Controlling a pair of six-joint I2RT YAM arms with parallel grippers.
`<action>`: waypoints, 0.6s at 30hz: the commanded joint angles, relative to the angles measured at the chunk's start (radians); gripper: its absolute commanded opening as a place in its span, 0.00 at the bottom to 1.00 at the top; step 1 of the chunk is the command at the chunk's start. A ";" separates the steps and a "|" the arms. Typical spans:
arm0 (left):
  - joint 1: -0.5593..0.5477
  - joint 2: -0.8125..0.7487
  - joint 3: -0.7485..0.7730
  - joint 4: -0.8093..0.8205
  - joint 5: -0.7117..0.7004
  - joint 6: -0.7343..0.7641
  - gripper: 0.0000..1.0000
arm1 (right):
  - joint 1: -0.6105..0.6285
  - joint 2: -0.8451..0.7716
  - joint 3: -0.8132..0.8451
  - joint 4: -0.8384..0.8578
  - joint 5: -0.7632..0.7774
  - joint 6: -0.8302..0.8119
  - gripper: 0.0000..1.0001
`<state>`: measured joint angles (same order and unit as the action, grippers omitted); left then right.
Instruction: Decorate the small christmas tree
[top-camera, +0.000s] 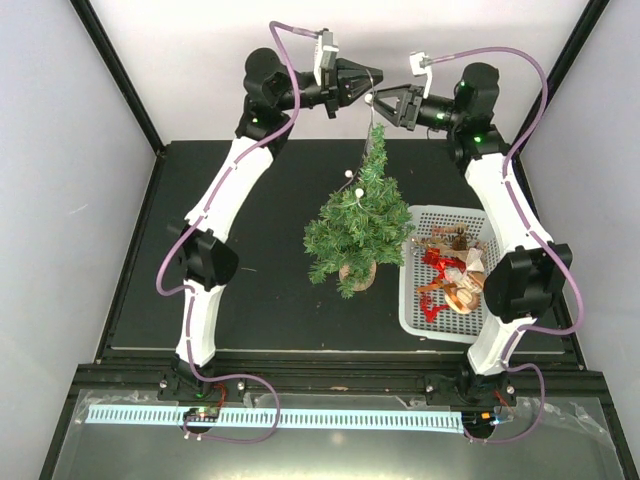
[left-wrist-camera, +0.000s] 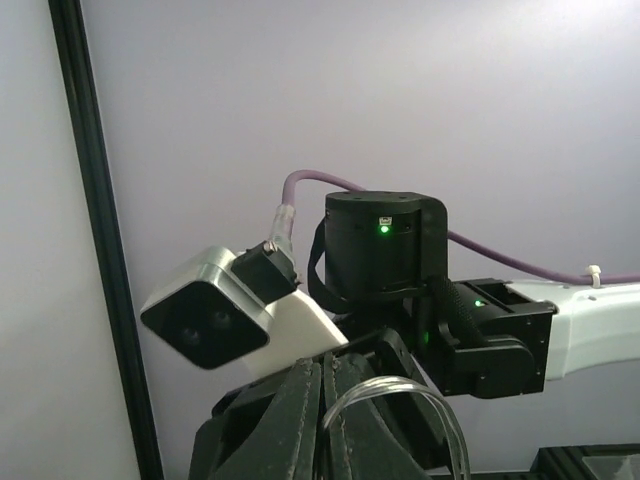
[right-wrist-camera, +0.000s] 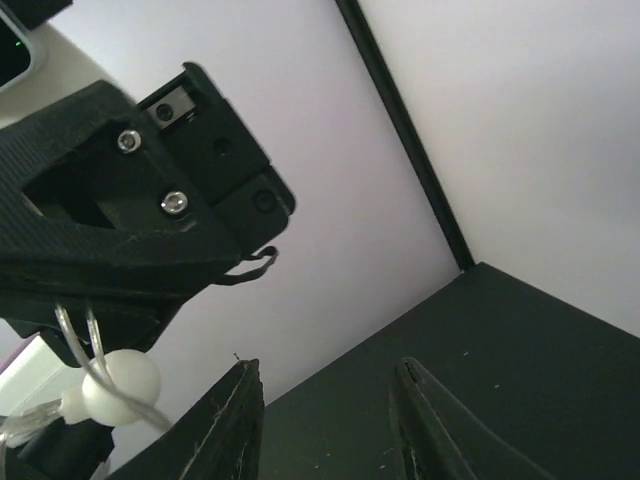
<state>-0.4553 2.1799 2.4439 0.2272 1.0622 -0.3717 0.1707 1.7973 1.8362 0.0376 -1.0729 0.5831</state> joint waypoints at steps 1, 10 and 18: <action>-0.013 0.018 0.043 0.037 0.010 -0.013 0.02 | 0.015 -0.004 0.014 -0.003 -0.061 -0.023 0.36; -0.016 0.035 0.050 0.025 -0.010 0.007 0.02 | 0.016 -0.056 -0.085 0.025 -0.060 -0.036 0.36; -0.014 0.029 0.055 0.024 -0.004 0.009 0.02 | 0.016 -0.050 -0.085 -0.034 -0.021 -0.084 0.37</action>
<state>-0.4660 2.1994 2.4512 0.2333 1.0592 -0.3710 0.1864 1.7782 1.7489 0.0128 -1.1015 0.5289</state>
